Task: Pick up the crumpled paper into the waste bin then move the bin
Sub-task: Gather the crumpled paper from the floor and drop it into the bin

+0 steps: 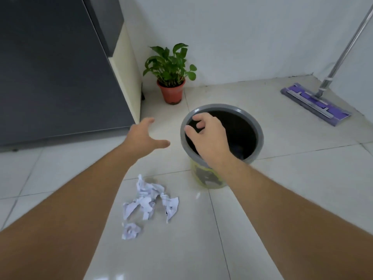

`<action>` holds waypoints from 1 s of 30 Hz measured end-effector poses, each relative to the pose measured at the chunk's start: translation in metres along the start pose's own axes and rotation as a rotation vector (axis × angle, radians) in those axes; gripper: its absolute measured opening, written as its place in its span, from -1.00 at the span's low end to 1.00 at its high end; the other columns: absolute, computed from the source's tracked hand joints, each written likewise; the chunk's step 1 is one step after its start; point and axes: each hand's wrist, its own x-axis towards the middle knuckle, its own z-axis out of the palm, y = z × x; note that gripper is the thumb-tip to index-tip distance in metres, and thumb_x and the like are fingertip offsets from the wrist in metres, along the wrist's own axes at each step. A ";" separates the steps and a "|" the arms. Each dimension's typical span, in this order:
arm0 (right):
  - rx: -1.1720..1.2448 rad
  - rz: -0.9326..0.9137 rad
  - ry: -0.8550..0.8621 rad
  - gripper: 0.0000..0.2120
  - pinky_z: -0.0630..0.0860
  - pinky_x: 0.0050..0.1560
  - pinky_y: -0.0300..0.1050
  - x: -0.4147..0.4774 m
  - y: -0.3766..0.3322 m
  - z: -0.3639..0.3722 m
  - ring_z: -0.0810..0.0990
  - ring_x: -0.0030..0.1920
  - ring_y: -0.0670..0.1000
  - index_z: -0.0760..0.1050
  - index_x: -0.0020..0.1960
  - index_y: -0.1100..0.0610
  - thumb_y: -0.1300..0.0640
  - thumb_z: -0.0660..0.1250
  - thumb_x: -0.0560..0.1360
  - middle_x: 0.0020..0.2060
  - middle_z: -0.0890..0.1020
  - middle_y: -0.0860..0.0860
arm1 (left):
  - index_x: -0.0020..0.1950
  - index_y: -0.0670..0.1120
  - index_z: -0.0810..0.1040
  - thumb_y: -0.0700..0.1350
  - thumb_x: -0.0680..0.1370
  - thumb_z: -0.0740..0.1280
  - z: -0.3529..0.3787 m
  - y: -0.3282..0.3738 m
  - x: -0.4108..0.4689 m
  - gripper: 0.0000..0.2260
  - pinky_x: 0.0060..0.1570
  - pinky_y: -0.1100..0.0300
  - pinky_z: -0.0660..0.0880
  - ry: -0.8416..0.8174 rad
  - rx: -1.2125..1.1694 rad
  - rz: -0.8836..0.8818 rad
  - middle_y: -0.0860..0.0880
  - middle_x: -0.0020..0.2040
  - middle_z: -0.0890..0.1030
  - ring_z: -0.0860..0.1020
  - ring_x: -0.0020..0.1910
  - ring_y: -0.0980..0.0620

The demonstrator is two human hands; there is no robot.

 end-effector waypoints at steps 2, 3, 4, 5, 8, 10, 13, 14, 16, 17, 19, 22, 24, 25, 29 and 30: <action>0.056 -0.025 -0.074 -0.65 0.45 -0.07 -0.25 -0.015 -0.004 0.032 0.50 -0.08 -0.11 0.47 0.27 0.03 0.01 0.38 0.51 0.08 0.53 0.00 | 0.53 0.08 0.26 0.07 0.32 0.60 -0.004 -0.036 -0.011 -0.14 0.19 0.03 0.43 -0.007 0.035 -0.062 -0.14 0.48 0.31 0.41 0.37 -0.15; 0.068 -0.021 -0.116 -0.64 0.44 -0.08 -0.27 -0.023 -0.002 0.048 0.48 -0.08 -0.12 0.47 0.28 0.02 0.00 0.38 0.52 0.09 0.53 -0.01 | 0.54 0.08 0.25 0.06 0.33 0.60 -0.002 -0.054 -0.018 -0.14 0.20 0.02 0.42 -0.026 0.042 -0.104 -0.15 0.48 0.30 0.39 0.38 -0.16; 0.067 -0.014 -0.158 -0.64 0.43 -0.09 -0.27 -0.030 0.003 0.063 0.48 -0.08 -0.12 0.47 0.28 0.01 -0.01 0.38 0.51 0.10 0.52 -0.02 | 0.54 0.09 0.24 0.05 0.33 0.60 0.001 -0.072 -0.024 -0.13 0.22 0.00 0.43 -0.051 0.047 -0.146 -0.16 0.47 0.29 0.39 0.38 -0.17; 0.053 -0.002 -0.195 -0.64 0.43 -0.08 -0.26 -0.036 0.012 0.078 0.49 -0.08 -0.12 0.47 0.28 0.00 -0.01 0.38 0.51 0.10 0.52 -0.03 | 0.55 0.11 0.22 0.05 0.32 0.61 0.006 -0.090 -0.029 -0.11 0.23 -0.02 0.44 -0.079 0.053 -0.184 -0.16 0.46 0.28 0.39 0.37 -0.18; -0.017 0.098 -0.291 -0.60 0.51 0.03 -0.16 -0.053 0.051 0.115 0.52 -0.03 -0.08 0.45 0.29 -0.02 -0.03 0.39 0.49 0.15 0.49 -0.02 | 0.55 0.14 0.19 0.08 0.24 0.64 0.024 -0.135 -0.038 -0.02 0.31 -0.07 0.42 -0.173 0.106 -0.264 -0.17 0.45 0.27 0.37 0.39 -0.19; -0.057 0.196 -0.342 -0.54 0.53 0.15 -0.07 -0.063 0.082 0.133 0.52 0.12 -0.01 0.43 0.32 -0.03 -0.04 0.42 0.45 0.21 0.45 0.01 | 0.56 0.11 0.18 0.12 0.14 0.62 0.038 -0.156 -0.042 0.06 0.35 -0.09 0.40 -0.247 0.156 -0.294 -0.17 0.44 0.29 0.34 0.42 -0.19; -0.129 0.313 -0.390 -0.41 0.48 0.21 -0.02 -0.074 0.122 0.151 0.41 0.30 0.06 0.39 0.37 -0.03 -0.06 0.47 0.38 0.25 0.39 0.04 | 0.56 0.13 0.15 0.23 0.04 0.59 0.062 -0.182 -0.042 0.15 0.27 -0.11 0.47 -0.318 0.223 -0.313 -0.15 0.33 0.36 0.43 0.33 -0.18; -0.156 0.332 -0.404 -0.36 0.47 0.21 -0.02 -0.077 0.132 0.157 0.39 0.31 0.08 0.37 0.39 -0.03 -0.06 0.48 0.36 0.25 0.38 0.05 | 0.56 0.18 0.12 0.27 0.01 0.58 0.069 -0.189 -0.039 0.18 0.26 -0.11 0.48 -0.328 0.236 -0.322 -0.14 0.33 0.35 0.45 0.30 -0.18; -0.209 0.356 -0.437 -0.27 0.45 0.19 -0.03 -0.081 0.150 0.167 0.34 0.32 0.08 0.33 0.42 -0.04 -0.05 0.51 0.32 0.27 0.35 0.06 | 0.57 0.24 0.02 0.21 0.10 0.62 0.084 -0.202 -0.035 0.17 0.31 -0.13 0.43 -0.353 0.257 -0.329 -0.16 0.39 0.25 0.41 0.33 -0.22; -0.226 0.368 -0.455 -0.24 0.44 0.19 -0.03 -0.082 0.156 0.172 0.32 0.33 0.08 0.30 0.44 -0.05 -0.04 0.52 0.30 0.28 0.33 0.05 | 0.58 0.25 -0.03 0.15 0.16 0.64 0.090 -0.206 -0.032 0.17 0.32 -0.13 0.41 -0.360 0.262 -0.327 -0.16 0.43 0.18 0.39 0.35 -0.24; -0.248 0.392 -0.495 -0.17 0.45 0.19 -0.01 -0.082 0.166 0.182 0.30 0.34 0.08 0.25 0.46 -0.07 -0.02 0.54 0.28 0.29 0.29 0.05 | 0.58 0.27 -0.10 0.07 0.20 0.65 0.101 -0.211 -0.025 0.18 0.32 -0.11 0.41 -0.348 0.282 -0.301 -0.16 0.46 0.11 0.39 0.33 -0.26; -0.292 0.419 -0.559 -0.08 0.48 0.22 0.05 -0.081 0.176 0.198 0.33 0.33 0.11 0.19 0.47 -0.10 0.01 0.58 0.23 0.29 0.26 0.05 | 0.57 0.30 -0.12 0.05 0.23 0.63 0.113 -0.212 -0.013 0.16 0.27 -0.07 0.44 -0.349 0.323 -0.274 -0.14 0.48 0.09 0.42 0.31 -0.25; -0.306 0.419 -0.581 -0.09 0.51 0.20 0.05 -0.081 0.180 0.209 0.37 0.29 0.12 0.20 0.43 -0.12 0.06 0.59 0.21 0.26 0.25 0.05 | 0.56 0.31 -0.07 0.08 0.23 0.59 0.120 -0.212 -0.005 0.10 0.23 -0.03 0.45 -0.356 0.401 -0.229 -0.13 0.46 0.14 0.42 0.29 -0.23; -0.318 0.405 -0.581 -0.13 0.53 0.16 0.04 -0.082 0.181 0.214 0.39 0.26 0.13 0.22 0.40 -0.13 0.09 0.58 0.21 0.24 0.24 0.05 | 0.55 0.31 -0.03 0.09 0.24 0.57 0.124 -0.212 -0.002 0.05 0.19 -0.01 0.44 -0.356 0.432 -0.193 -0.13 0.42 0.19 0.42 0.24 -0.21; -0.426 0.336 -0.575 -0.27 0.55 0.14 0.01 -0.086 0.186 0.228 0.44 0.19 0.16 0.29 0.37 -0.06 0.20 0.51 0.30 0.24 0.25 0.09 | 0.48 0.19 0.20 -0.05 0.36 0.50 0.141 -0.209 -0.004 -0.22 0.10 0.01 0.51 -0.362 0.460 -0.146 -0.12 0.26 0.33 0.51 0.08 -0.21; -0.429 0.336 -0.576 -0.29 0.56 0.12 0.00 -0.086 0.188 0.231 0.46 0.16 0.15 0.31 0.37 -0.04 0.22 0.50 0.30 0.23 0.26 0.09 | 0.46 0.15 0.25 -0.08 0.37 0.50 0.145 -0.210 -0.005 -0.27 0.09 -0.01 0.54 -0.353 0.458 -0.132 -0.13 0.21 0.35 0.55 0.05 -0.22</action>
